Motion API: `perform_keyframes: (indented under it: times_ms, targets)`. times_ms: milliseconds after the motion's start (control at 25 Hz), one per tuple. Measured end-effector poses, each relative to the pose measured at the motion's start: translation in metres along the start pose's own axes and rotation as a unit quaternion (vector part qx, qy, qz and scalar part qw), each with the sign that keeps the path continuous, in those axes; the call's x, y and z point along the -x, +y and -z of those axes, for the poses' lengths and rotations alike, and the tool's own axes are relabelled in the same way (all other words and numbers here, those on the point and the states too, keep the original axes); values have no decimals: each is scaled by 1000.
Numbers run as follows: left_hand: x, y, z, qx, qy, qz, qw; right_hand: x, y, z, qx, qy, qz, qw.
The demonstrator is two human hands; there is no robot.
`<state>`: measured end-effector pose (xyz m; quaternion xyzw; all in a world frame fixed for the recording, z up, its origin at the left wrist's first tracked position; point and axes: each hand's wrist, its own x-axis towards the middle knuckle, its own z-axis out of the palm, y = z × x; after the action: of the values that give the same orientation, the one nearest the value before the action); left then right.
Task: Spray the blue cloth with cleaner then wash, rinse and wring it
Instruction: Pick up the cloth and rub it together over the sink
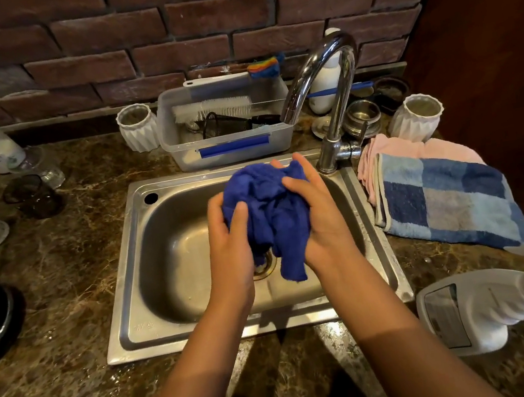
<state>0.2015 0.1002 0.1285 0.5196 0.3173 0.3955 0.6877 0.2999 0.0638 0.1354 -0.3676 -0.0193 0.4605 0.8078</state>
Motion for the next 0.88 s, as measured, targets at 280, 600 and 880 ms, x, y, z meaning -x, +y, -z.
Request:
perform_keyframes:
  times_ms: [280, 600, 880]
  targets:
    - [-13, -22, -5, -123, -190, 111, 968, -17, 3, 32, 171, -27, 82, 981]
    - [-47, -42, -5, -83, -112, 121, 983, -62, -25, 64, 377, -62, 28, 924]
    - [-79, -67, -1, -97, -85, 156, 979, -108, -53, 107, 539, 301, 226, 754]
